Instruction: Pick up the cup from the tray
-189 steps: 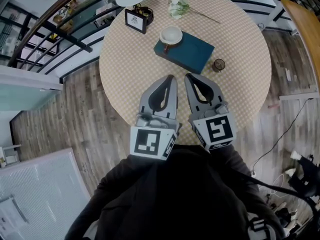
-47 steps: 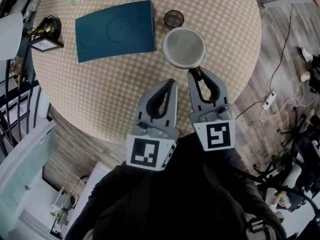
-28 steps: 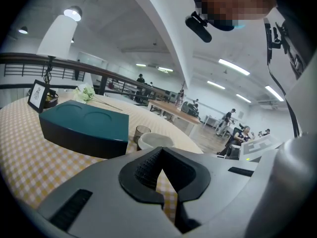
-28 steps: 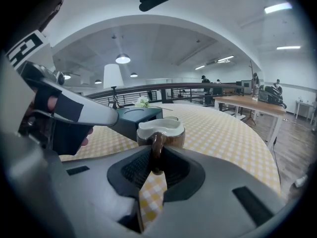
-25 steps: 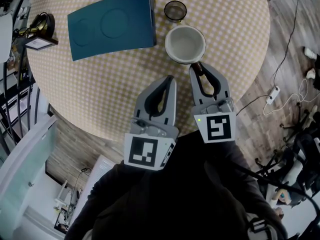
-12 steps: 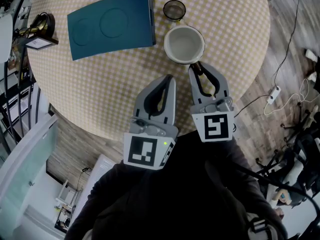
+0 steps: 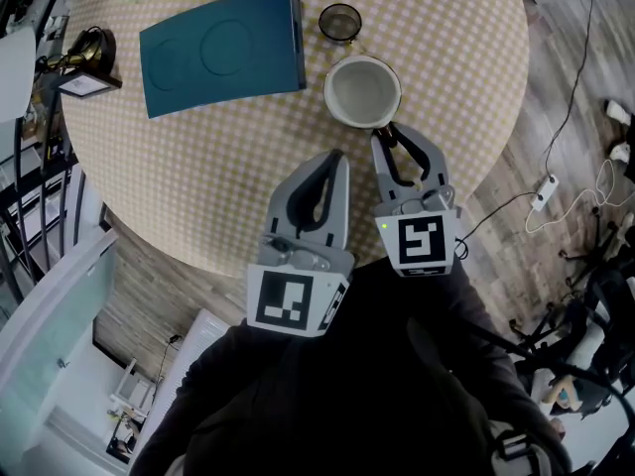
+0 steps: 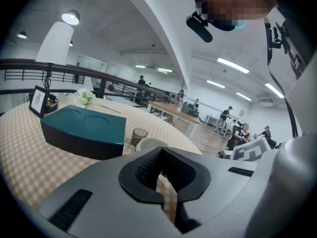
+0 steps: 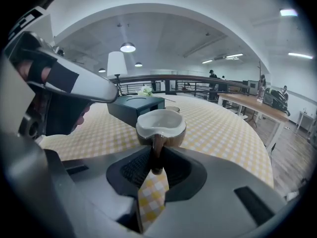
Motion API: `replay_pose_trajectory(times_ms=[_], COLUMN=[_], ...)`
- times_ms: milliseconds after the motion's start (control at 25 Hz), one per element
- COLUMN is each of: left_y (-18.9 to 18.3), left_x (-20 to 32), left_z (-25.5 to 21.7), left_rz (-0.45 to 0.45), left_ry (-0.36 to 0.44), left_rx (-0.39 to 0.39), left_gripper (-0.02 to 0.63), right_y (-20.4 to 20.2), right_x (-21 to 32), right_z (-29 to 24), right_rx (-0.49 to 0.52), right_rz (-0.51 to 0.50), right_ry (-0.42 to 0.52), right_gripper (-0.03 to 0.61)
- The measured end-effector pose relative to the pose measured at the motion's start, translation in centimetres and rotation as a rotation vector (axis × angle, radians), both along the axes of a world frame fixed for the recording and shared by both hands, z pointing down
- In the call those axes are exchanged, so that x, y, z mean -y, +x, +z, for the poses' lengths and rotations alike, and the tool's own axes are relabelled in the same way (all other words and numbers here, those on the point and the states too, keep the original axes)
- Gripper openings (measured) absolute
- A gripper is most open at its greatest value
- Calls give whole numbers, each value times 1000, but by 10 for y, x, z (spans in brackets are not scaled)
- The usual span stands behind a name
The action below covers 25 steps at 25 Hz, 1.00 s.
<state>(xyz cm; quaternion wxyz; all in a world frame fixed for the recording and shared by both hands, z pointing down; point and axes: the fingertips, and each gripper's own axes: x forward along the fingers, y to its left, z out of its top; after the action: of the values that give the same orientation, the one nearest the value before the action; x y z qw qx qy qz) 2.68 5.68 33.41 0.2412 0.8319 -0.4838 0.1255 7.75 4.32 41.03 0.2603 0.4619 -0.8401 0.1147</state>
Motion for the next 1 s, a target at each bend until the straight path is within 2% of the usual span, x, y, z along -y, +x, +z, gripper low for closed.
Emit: replay_pose_trajectory(times_ms=[240,560,920,1000], left_y=[0,-9,-16,-16], left_x=[3,8,0,-3], left_z=[-8,-47,-124,-144], left_rz=[-11,-98,-201,-215], left_ry=[37,127,318,373], left_rx=[11,29,36,46], left_gripper=[5,5,5,5], right_y=[2,14,6,3], right_x=[-4,-17,-2,1], right_z=[-7,-47,-153,-182], right_rx=[18,26,266,319], right_rz=[-18,-93,-111,-118], right_ry=[15,74,236,243], right_gripper=[57,66,61,48])
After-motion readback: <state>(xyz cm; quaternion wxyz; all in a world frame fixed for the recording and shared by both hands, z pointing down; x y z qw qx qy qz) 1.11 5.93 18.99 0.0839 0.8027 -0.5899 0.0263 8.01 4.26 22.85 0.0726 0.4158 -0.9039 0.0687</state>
